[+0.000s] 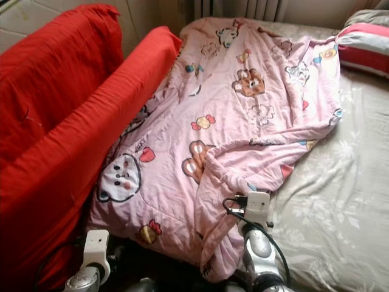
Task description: Clean up the room
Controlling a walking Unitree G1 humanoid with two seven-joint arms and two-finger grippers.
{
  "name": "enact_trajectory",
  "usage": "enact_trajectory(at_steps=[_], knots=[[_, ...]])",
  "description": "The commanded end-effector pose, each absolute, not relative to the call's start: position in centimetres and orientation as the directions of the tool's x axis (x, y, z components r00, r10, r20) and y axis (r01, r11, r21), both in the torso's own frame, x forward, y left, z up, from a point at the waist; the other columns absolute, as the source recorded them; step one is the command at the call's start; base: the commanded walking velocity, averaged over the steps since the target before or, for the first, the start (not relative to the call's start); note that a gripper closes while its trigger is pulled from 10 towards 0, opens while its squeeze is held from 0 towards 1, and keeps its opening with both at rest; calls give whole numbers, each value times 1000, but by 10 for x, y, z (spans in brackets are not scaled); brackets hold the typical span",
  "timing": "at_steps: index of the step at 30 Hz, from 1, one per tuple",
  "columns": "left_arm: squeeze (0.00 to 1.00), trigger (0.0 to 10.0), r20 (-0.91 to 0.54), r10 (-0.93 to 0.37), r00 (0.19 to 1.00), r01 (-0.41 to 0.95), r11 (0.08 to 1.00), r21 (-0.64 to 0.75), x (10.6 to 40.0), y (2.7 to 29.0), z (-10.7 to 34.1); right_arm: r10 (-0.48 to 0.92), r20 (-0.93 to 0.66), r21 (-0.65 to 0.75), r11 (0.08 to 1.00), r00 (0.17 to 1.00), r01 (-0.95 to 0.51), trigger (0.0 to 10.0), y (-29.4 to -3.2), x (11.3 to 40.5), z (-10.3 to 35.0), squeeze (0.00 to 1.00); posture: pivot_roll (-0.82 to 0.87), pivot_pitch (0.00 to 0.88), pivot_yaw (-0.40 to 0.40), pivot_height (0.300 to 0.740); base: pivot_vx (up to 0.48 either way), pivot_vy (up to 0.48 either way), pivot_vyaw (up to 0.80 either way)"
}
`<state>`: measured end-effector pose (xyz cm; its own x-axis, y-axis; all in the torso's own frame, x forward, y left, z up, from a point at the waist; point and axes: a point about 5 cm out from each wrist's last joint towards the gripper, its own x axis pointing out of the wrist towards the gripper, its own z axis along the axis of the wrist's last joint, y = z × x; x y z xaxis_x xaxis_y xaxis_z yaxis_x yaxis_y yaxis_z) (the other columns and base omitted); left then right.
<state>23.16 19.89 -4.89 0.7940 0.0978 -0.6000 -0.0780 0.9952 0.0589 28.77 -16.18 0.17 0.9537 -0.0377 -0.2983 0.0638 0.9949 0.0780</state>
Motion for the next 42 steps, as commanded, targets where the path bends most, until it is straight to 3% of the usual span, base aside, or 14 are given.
enact_trajectory(at_steps=[1, 31, 42], knots=[[0, 10000, -636, 110, 764, -97, 994, 55, 220, 201, -57, -26, -314, 87, 995, 949, 56, 10000, -159, 282, -3, 0, -31, 190, 36, 740, 0, 0, 0], [0, 10000, -641, 88, 763, -83, 996, 37, 216, 198, -59, -33, -313, 108, 992, 949, 70, 10000, -161, 279, -5, 0, -34, 186, 31, 740, 0, 0, 0], [0, 10000, -639, 81, 765, -79, 996, 31, 217, 197, -59, -48, -303, 106, 991, 952, 83, 10000, -163, 281, -3, 0, -33, 177, 33, 740, -271, 0, 0]])
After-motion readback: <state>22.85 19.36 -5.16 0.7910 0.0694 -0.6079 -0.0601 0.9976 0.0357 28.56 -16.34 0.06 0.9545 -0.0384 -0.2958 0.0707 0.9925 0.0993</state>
